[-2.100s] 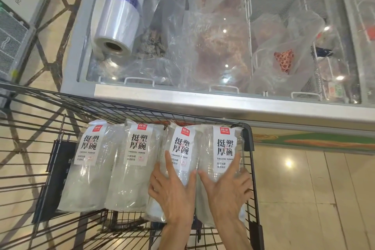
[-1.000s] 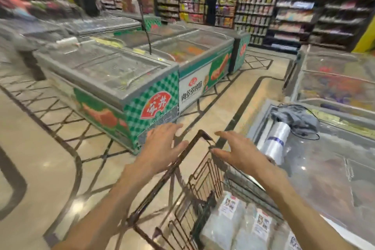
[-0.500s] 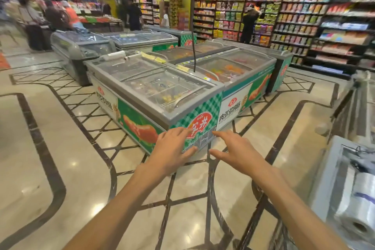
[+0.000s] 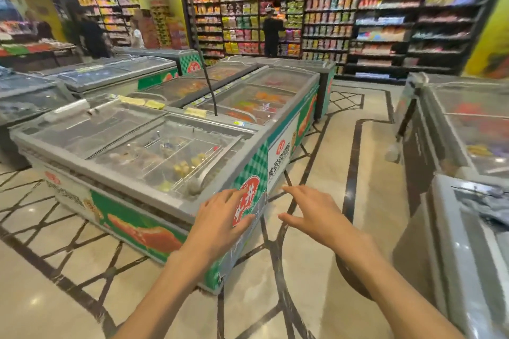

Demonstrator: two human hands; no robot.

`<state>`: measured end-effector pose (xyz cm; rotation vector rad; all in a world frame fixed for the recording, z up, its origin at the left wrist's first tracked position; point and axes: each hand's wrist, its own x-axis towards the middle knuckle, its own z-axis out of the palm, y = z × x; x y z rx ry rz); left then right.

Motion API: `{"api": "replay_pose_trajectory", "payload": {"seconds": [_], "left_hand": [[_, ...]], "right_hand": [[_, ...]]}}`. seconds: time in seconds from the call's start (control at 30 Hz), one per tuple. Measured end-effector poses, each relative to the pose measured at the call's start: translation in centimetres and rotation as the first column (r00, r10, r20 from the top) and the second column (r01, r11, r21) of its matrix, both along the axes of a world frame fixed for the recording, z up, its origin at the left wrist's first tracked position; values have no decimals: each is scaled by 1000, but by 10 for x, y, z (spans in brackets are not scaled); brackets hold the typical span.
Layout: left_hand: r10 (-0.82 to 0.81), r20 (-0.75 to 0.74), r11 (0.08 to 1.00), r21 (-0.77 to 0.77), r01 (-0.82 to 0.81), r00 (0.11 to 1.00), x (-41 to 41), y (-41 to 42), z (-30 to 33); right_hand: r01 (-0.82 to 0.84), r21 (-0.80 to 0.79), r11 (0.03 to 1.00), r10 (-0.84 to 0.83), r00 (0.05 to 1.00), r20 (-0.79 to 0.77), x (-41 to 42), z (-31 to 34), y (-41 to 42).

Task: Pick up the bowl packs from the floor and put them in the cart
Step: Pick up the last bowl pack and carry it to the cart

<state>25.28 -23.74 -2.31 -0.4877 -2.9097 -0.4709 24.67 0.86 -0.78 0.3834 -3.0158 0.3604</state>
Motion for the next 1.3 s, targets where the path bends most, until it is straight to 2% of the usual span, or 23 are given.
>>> {"api": "replay_pose_trajectory", "payload": {"seconds": [0.27, 0.53, 0.7, 0.9, 1.07, 1.3], "left_hand": [[-184, 8, 982, 46, 183, 983, -193, 36, -23], [-346, -25, 935, 71, 347, 938, -418, 118, -16], [-474, -19, 876, 94, 473, 881, -555, 202, -2], [-522, -48, 846, 101, 524, 851, -695, 310, -8], [-566, -33, 820, 86, 566, 824, -825, 416, -27], [-576, -5, 815, 73, 575, 817, -999, 556, -16]], "right_hand": [[204, 10, 979, -204, 978, 50, -127, 3, 48], [406, 18, 914, -407, 912, 52, -306, 5, 111], [538, 3, 843, -537, 842, 41, -412, 22, 170], [640, -14, 768, -640, 768, 23, -538, 11, 260], [669, 2, 743, -669, 743, -2, -656, -12, 362], [673, 33, 738, -674, 739, -8, -826, -7, 507]]}}
